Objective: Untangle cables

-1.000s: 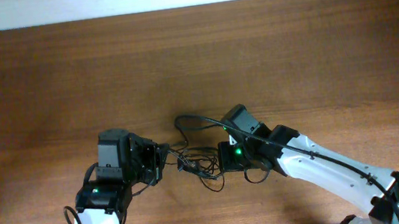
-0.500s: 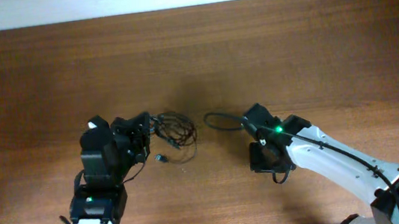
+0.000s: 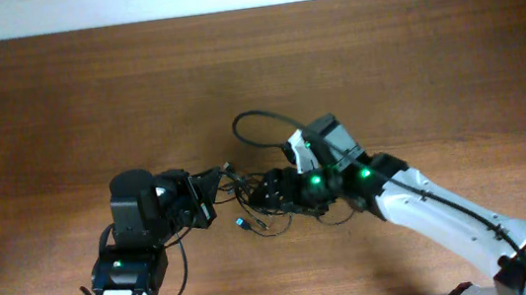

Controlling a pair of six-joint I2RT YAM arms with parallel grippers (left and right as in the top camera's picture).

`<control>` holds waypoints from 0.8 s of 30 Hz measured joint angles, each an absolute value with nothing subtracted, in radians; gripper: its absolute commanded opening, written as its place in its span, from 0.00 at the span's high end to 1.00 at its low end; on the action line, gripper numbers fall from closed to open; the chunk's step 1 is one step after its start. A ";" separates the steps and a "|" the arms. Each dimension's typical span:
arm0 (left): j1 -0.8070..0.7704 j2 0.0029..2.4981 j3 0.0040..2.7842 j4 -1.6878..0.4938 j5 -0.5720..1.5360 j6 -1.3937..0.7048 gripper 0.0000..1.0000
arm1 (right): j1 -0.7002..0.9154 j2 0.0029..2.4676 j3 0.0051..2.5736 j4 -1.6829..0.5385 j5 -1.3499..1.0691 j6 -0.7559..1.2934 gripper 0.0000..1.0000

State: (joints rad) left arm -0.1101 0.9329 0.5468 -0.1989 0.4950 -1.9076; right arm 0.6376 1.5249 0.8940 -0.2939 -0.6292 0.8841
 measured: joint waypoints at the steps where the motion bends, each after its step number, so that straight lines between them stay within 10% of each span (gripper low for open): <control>1: -0.110 0.933 0.547 -0.198 0.510 -1.934 1.00 | 0.672 1.525 0.894 -0.279 -0.546 0.933 0.12; 11: -0.110 0.933 0.547 -0.198 0.718 -1.980 1.00 | 0.745 1.552 0.894 -0.254 0.112 1.224 0.01; 24: -0.110 0.911 0.546 -0.112 0.592 -1.983 1.00 | 0.654 1.413 0.896 -0.509 0.017 1.115 0.02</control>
State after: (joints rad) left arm -0.1097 0.9112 0.5461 -0.1123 0.5922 -1.9835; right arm 0.6540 1.4128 0.8955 -0.5091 0.0174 1.1149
